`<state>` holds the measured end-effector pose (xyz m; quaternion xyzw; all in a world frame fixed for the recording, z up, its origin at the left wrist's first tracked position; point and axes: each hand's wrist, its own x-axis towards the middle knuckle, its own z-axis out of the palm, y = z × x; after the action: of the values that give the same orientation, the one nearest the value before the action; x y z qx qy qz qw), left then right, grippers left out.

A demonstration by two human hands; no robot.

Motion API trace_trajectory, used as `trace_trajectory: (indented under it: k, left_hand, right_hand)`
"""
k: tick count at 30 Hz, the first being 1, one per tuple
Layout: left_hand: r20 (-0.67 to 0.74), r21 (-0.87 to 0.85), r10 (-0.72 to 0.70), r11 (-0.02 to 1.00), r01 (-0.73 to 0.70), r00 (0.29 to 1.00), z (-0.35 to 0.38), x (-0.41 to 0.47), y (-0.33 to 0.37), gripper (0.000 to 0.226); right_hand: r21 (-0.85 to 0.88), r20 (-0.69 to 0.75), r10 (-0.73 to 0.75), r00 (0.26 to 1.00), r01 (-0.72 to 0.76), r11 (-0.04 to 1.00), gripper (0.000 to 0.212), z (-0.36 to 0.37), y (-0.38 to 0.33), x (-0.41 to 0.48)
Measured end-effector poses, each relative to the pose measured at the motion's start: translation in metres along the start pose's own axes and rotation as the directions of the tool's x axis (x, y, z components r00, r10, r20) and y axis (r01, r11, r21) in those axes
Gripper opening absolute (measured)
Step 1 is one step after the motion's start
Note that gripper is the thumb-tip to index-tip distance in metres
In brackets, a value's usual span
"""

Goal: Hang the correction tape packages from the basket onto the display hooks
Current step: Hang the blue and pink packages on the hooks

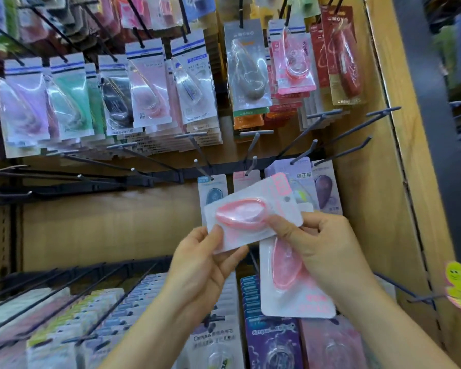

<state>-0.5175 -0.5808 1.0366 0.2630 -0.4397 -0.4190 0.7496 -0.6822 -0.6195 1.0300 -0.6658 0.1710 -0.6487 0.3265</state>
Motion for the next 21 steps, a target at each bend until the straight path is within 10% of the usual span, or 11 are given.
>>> trace_trajectory:
  k: [8, 15, 21]
  left_hand:
    - [0.083, 0.515, 0.17, 0.836, -0.188, 0.982, -0.023, -0.005, 0.039, 0.036]
    - [0.472, 0.716, 0.15, 0.509, -0.477, 0.869, 0.029, 0.004, 0.064, 0.016]
    - [0.473, 0.752, 0.249, 0.386, -0.534, 0.845, 0.047, 0.019, 0.065, 0.008]
  right_hand:
    - [-0.208, 0.135, -0.056, 0.989, 0.084, 0.975, 0.044, -0.009, -0.004, 0.008]
    - [-0.51, 0.295, -0.134, 0.946, 0.274, 0.815, 0.031, -0.007, -0.02, 0.019]
    - [-0.361, 0.188, -0.195, 0.963, 0.253, 0.898, 0.046, -0.007, -0.02, 0.019]
